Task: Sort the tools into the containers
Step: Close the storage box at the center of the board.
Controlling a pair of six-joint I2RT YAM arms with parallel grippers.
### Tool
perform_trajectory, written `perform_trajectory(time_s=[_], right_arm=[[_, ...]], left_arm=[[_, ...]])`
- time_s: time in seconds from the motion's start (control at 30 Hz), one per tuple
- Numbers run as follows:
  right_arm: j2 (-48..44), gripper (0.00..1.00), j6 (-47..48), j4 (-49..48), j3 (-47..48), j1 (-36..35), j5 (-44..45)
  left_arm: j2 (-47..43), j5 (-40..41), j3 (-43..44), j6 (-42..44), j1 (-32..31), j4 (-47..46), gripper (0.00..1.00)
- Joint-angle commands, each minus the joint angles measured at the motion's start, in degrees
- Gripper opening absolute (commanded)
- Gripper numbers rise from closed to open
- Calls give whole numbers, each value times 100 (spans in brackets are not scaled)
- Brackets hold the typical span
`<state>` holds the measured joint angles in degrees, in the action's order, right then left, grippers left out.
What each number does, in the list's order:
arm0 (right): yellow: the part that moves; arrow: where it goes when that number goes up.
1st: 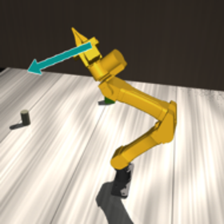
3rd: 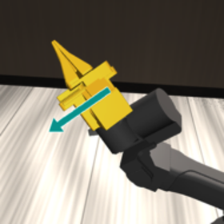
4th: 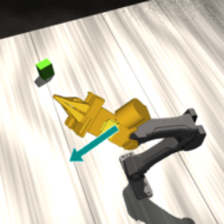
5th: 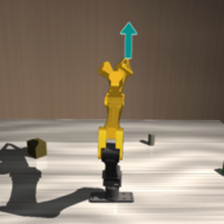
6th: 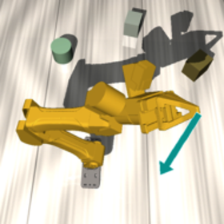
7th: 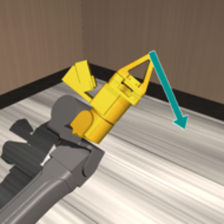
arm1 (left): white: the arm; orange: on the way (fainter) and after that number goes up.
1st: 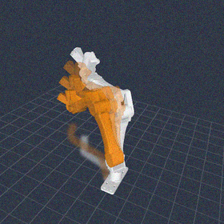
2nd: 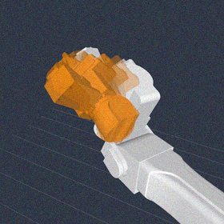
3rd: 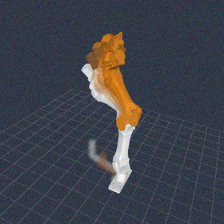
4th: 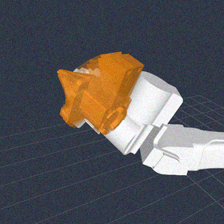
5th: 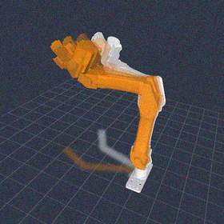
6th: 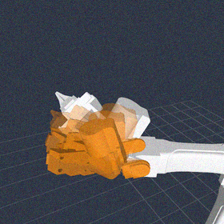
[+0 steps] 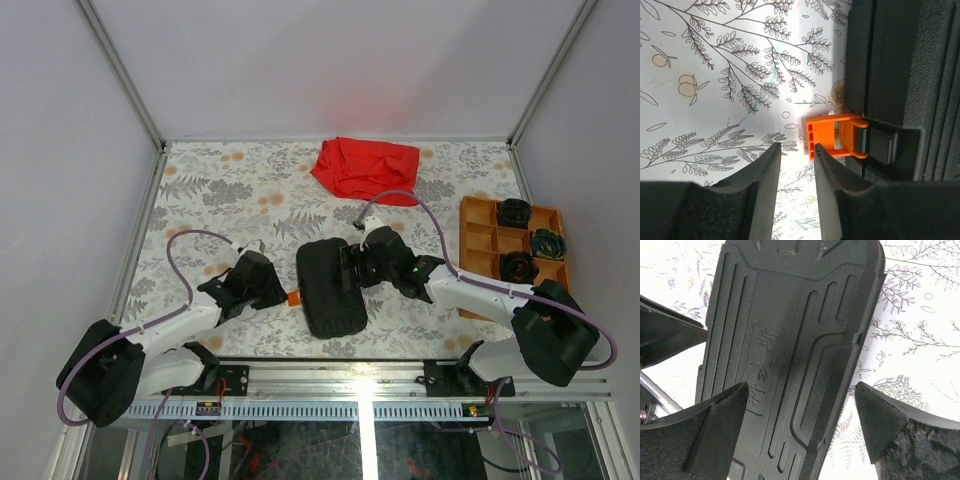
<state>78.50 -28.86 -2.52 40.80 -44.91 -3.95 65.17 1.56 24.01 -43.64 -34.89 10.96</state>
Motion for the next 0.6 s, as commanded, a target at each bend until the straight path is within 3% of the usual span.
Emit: perform_trajectory(time_s=[0.0, 0.23, 0.43, 0.57], right_arm=[[38, 96, 16, 60, 199, -53, 265], [249, 99, -70, -156, 40, -52, 108], [567, 100, -251, -131, 71, -53, 259], [671, 94, -776, -8, -15, 17, 748]], left_arm=[[-313, 226, -29, 40, -26, 155, 36], [-642, 272, -145, -21, -22, 174, 59], [-633, 262, -98, -31, -15, 172, 63], [-620, 228, -64, -56, -20, 153, 65]])
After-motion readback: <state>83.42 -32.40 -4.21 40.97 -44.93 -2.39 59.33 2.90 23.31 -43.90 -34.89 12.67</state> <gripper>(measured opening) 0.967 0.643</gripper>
